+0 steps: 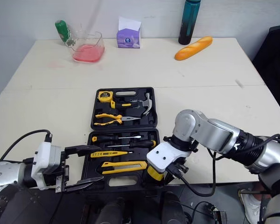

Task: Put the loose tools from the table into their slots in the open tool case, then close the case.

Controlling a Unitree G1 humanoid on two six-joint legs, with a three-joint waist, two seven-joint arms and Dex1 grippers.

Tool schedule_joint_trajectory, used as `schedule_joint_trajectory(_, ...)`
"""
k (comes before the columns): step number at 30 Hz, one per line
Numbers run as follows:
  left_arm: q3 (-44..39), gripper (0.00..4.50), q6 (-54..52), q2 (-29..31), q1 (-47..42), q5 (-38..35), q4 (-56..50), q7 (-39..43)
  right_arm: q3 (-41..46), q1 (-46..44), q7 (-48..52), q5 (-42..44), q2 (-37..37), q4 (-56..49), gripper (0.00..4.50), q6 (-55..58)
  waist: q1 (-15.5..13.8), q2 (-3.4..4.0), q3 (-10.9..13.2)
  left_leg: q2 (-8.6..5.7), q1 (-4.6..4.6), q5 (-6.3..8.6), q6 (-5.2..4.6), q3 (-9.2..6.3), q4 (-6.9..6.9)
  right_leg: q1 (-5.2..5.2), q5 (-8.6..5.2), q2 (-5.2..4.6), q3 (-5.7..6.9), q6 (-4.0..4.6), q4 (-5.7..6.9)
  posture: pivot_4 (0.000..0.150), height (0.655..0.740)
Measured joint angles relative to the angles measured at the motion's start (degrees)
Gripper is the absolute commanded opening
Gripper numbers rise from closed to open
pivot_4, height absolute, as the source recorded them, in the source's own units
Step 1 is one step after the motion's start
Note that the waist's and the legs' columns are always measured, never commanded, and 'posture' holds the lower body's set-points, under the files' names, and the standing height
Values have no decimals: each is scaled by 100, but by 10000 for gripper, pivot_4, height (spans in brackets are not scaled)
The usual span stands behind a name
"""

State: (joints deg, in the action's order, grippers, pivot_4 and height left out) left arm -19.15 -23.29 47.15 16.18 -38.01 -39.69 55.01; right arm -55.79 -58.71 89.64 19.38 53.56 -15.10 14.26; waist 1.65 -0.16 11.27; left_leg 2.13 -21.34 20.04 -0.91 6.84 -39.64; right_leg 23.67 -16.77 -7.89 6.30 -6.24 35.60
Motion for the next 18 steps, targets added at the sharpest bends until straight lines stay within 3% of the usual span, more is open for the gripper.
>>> schedule_joint_trajectory(10, 4, 45000, -41, -3, 74, -1, -27, -78, 133, 62, 1, 61, -53, -69, 16824, 83, 0, 0, 0, 0, 0, 0, 0, 0, 0, 0, 0, -2, 0, 0, 0, 1500, 7400)
schedule_joint_trajectory(18, 15, 45000, -56, -5, 70, -5, -37, -114, 447, 5, 1, 617, 471, -102, 16824, 190, -3, 0, 0, 0, 0, 1, 0, 0, 0, 0, 0, -3, 0, 1, -2, 1500, 7400)
